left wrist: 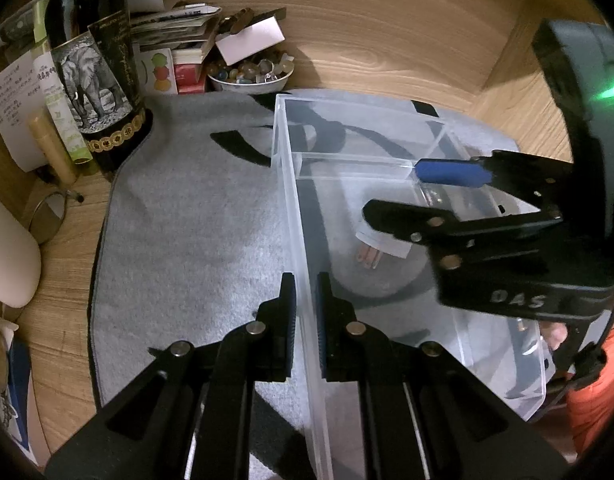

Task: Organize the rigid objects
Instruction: 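Carry the white plug adapter into the box and open the right tool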

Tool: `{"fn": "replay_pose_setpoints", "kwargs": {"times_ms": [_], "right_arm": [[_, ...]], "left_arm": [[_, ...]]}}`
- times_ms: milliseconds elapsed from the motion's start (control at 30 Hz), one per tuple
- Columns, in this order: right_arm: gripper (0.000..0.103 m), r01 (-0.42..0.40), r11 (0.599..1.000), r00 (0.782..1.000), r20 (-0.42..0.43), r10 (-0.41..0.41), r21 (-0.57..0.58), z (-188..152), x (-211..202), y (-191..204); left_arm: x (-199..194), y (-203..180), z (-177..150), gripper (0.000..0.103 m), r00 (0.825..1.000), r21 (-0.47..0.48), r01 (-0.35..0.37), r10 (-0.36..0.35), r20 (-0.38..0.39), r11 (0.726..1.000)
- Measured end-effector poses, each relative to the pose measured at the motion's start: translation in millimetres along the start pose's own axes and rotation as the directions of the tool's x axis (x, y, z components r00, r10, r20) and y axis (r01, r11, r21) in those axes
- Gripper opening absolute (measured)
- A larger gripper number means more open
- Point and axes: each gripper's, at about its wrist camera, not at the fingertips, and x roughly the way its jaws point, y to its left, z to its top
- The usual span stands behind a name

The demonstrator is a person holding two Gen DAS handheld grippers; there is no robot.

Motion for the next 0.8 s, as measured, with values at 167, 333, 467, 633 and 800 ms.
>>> {"fn": "replay_pose_setpoints", "kwargs": {"times_ms": [167, 333, 467, 633, 800], "right_arm": [[0.062, -0.004, 1.000, 0.999, 0.049, 0.003, 0.020, -0.4, -15.7, -7.0], [0.065, 0.034, 0.999, 0.991, 0.127, -0.037, 0.026, -2.7, -45.5, -17.2], [0.071, 0.069, 0.996, 0.979, 0.186, -0.079, 0.061, -8.6, -71.2, -33.5], [0.075, 0.146, 0.983, 0.955, 0.242, -0.169, 0.110, -25.4, -101.4, -55.6], [0.076, 0.198, 0.965, 0.939, 0.249, -0.237, 0.174, -43.8, -117.9, -81.3]], "left_arm": [[1.6, 1.5, 1.3, 0.008, 1.000, -0.008, 0.005, -0.005, -0.005, 1.000], [4.5, 0.0, 2.6, 0.008, 1.000, -0.002, -0.005, 0.005, -0.011, 1.000], [10.2, -0.6, 3.4, 0.008, 1.000, 0.000, -0.015, 0.015, -0.023, 1.000], [12.4, 0.5, 3.5, 0.008, 1.000, -0.012, -0.015, 0.015, -0.027, 1.000], [11.8, -0.2, 3.2, 0.008, 0.999, -0.006, -0.019, 0.019, -0.029, 1.000]]}}
